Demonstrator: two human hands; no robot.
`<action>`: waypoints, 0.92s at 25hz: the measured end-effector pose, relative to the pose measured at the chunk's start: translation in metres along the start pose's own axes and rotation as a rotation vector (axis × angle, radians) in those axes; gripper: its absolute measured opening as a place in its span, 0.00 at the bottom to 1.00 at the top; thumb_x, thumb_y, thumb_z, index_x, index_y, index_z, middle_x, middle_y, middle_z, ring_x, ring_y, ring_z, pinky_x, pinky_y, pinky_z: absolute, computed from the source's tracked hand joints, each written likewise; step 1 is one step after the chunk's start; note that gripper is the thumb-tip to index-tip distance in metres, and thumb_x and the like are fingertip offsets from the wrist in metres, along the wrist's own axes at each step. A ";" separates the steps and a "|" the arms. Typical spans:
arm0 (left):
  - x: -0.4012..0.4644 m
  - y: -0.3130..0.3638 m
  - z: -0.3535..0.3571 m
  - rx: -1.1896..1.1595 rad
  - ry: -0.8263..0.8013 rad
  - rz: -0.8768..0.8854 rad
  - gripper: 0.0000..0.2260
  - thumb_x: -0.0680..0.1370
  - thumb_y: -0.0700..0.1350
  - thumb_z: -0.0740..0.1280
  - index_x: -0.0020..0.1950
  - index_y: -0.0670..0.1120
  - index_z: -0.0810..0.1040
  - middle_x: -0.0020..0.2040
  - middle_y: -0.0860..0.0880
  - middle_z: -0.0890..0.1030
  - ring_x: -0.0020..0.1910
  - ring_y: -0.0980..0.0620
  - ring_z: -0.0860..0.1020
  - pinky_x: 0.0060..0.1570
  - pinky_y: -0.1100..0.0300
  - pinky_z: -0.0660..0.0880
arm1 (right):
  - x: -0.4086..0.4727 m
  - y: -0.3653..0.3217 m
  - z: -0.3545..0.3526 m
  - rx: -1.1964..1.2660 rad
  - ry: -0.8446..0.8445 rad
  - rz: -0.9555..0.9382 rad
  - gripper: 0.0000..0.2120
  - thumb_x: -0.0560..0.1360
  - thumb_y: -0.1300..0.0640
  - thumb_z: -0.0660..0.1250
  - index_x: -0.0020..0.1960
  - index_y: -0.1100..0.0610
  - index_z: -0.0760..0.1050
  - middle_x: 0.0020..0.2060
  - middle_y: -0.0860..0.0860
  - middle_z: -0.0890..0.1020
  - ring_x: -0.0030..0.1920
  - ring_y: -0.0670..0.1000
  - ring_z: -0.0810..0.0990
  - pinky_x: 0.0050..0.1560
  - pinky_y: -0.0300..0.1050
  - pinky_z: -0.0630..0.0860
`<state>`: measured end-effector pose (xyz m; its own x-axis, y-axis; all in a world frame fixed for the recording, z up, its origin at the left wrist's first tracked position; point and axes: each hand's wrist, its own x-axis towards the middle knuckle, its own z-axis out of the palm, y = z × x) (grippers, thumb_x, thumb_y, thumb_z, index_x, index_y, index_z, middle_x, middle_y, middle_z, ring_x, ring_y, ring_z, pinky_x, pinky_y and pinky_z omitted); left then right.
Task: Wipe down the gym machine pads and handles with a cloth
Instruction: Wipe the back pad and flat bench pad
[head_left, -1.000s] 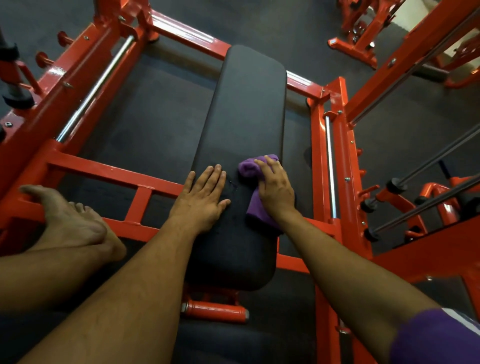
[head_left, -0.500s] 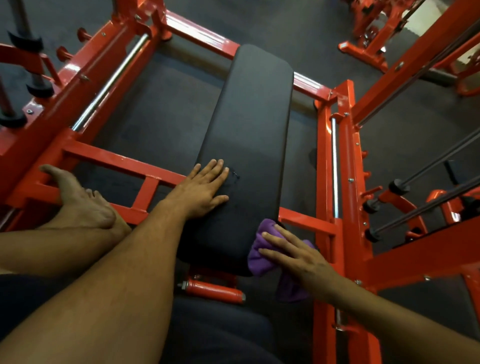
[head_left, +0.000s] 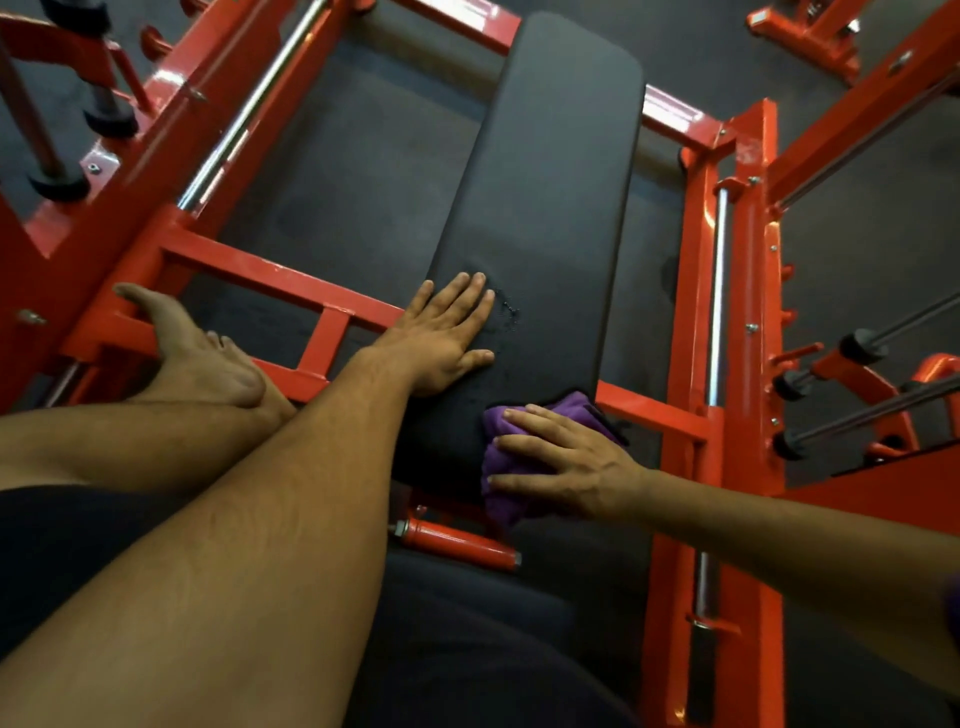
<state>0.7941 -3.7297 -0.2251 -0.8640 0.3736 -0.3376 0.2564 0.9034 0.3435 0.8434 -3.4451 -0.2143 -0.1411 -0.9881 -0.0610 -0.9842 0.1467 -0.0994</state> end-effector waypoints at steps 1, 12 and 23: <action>0.001 0.002 0.000 -0.005 0.003 0.003 0.35 0.85 0.63 0.49 0.83 0.50 0.34 0.82 0.50 0.30 0.80 0.52 0.30 0.79 0.48 0.32 | 0.007 -0.002 -0.001 0.002 0.004 0.015 0.38 0.72 0.51 0.77 0.77 0.46 0.63 0.77 0.56 0.61 0.79 0.63 0.56 0.74 0.66 0.62; -0.002 -0.001 -0.001 -0.018 0.033 0.012 0.34 0.86 0.62 0.49 0.84 0.50 0.35 0.83 0.50 0.32 0.81 0.52 0.31 0.79 0.48 0.32 | -0.025 -0.017 0.000 -0.079 -0.135 -0.147 0.31 0.75 0.59 0.68 0.77 0.46 0.67 0.80 0.53 0.60 0.80 0.63 0.53 0.77 0.67 0.55; -0.002 -0.004 -0.011 -0.075 -0.023 0.040 0.32 0.87 0.57 0.52 0.84 0.50 0.37 0.83 0.51 0.33 0.81 0.53 0.33 0.80 0.50 0.34 | -0.047 -0.018 -0.020 0.148 -0.147 -0.033 0.17 0.86 0.53 0.53 0.66 0.51 0.77 0.78 0.53 0.64 0.80 0.61 0.57 0.77 0.63 0.57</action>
<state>0.7894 -3.7365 -0.2160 -0.8434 0.4145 -0.3419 0.2565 0.8697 0.4216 0.8655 -3.4024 -0.1897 -0.0808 -0.9768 -0.1984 -0.9602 0.1297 -0.2475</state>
